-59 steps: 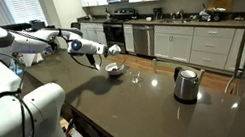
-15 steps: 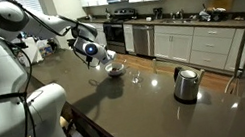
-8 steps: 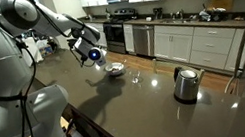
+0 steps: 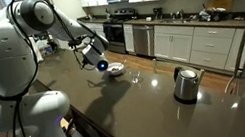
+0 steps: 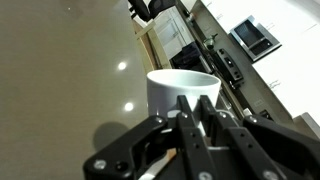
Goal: Move the objects from the two cups into the bowl
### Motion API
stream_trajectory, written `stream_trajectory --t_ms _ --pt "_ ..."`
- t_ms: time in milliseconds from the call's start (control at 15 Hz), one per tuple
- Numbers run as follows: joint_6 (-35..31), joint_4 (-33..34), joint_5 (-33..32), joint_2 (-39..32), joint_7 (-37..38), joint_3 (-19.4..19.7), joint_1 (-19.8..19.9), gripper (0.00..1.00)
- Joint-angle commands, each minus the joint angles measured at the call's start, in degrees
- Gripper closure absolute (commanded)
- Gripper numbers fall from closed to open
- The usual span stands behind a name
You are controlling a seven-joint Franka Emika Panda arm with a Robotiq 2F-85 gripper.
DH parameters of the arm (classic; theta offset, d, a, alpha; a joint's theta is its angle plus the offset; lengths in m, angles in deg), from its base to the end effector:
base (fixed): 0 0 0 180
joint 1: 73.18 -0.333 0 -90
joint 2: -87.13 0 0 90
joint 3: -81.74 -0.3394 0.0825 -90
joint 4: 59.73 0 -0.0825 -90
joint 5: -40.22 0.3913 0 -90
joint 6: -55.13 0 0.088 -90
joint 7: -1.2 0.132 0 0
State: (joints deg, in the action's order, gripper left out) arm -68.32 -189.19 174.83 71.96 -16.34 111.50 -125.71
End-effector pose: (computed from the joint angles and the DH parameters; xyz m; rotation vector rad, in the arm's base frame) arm 0.5195 0.2692 0.2877 -1.4087 1.0096 0.1315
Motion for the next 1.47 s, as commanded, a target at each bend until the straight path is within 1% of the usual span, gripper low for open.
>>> stream_trajectory --t_ms 0,733,800,867,1000,1133,1267,1400 --pt "-1.8 0.3 -1.0 1.4 -1.6 -10.8 10.6 0.85" --pt "-1.8 0.3 -1.0 1.4 -1.5 -11.1 10.6 0.85" --pt "-1.8 0.3 -1.0 1.4 -1.5 -11.1 10.6 0.94" --pt "-1.5 0.1 -0.9 1.3 -0.9 -12.8 12.2 0.94" --pt "0.1 -0.4 -0.8 0.6 0.6 -19.3 18.6 0.94" --pt "0.7 -0.4 -0.7 -0.2 0.9 -24.5 24.1 0.94" --pt "2.0 -0.6 -0.7 -0.8 1.6 -28.7 28.8 0.94" --pt "2.9 -0.5 -0.6 -1.7 1.9 -31.4 31.8 0.94"
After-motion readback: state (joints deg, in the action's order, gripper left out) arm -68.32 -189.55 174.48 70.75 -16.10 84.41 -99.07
